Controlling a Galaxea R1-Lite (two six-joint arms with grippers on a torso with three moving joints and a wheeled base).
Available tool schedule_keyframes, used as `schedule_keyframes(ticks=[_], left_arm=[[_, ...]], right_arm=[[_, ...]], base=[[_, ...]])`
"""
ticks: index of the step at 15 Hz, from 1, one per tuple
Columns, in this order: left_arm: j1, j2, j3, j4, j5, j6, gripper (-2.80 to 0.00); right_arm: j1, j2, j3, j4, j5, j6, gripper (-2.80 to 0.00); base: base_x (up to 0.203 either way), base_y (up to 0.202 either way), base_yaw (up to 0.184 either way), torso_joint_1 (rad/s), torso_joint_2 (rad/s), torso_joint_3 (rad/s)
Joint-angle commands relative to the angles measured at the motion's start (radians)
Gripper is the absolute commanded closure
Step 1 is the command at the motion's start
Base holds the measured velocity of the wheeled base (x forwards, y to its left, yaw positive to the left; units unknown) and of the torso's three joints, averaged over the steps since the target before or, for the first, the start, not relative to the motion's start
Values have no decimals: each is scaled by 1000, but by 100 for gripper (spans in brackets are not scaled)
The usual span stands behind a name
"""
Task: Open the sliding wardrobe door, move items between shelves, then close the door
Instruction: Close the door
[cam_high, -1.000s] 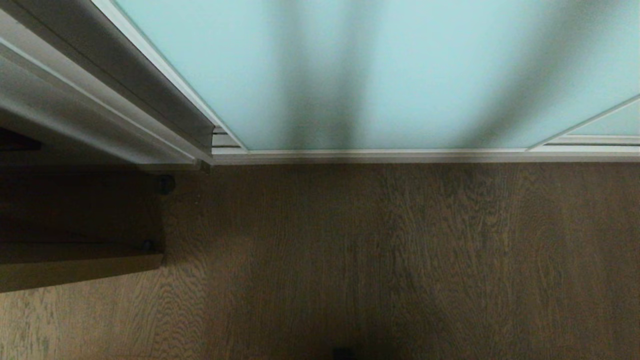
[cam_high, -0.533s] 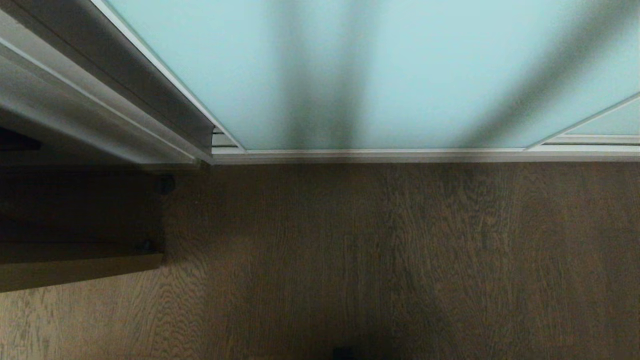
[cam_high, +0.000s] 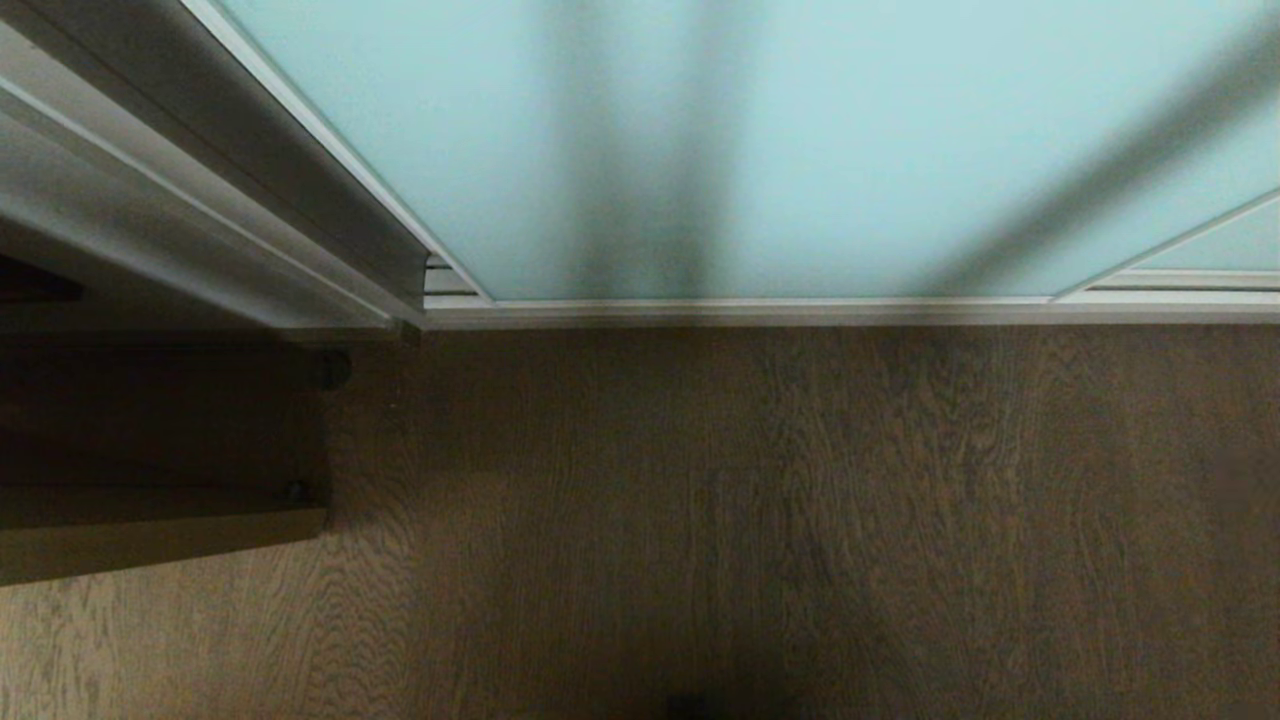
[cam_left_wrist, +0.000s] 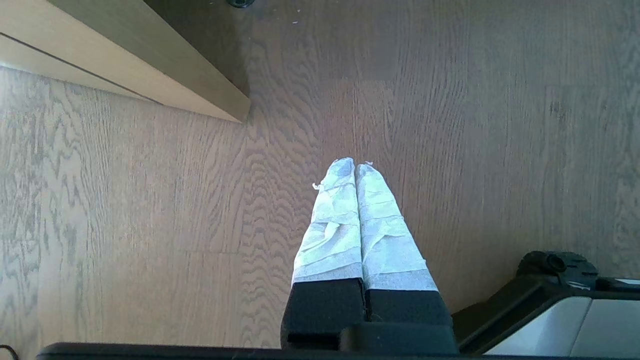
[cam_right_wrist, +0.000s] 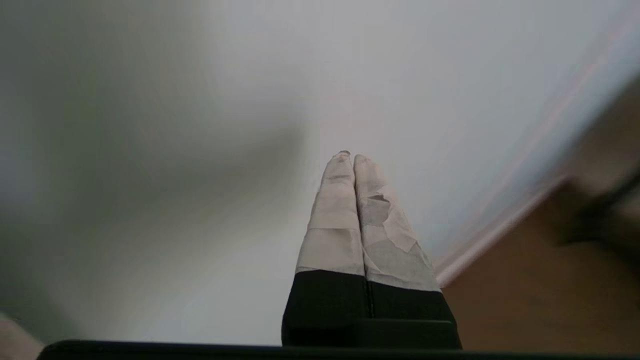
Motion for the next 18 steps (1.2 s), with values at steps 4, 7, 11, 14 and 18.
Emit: schedule_keyframes(ticks=[4, 7, 11, 14, 18], left_arm=[[0, 1, 0, 0, 0, 0, 0], [1, 0, 0, 0, 1, 0, 0], [1, 0, 0, 0, 1, 0, 0], [1, 0, 0, 0, 0, 0, 0], [1, 0, 0, 0, -1, 0, 0]], right_arm=[[-2, 63, -96, 78, 263, 240, 0], [-2, 66, -126, 117, 323, 308, 0], [9, 48, -120, 121, 336, 331, 0], [16, 22, -115, 123, 361, 395, 0], [33, -36, -83, 150, 388, 423, 0]], base=[[0, 0, 0, 0, 0, 0], [0, 0, 0, 0, 0, 0], [0, 0, 0, 0, 0, 0], [0, 0, 0, 0, 0, 0], [0, 0, 0, 0, 0, 0]])
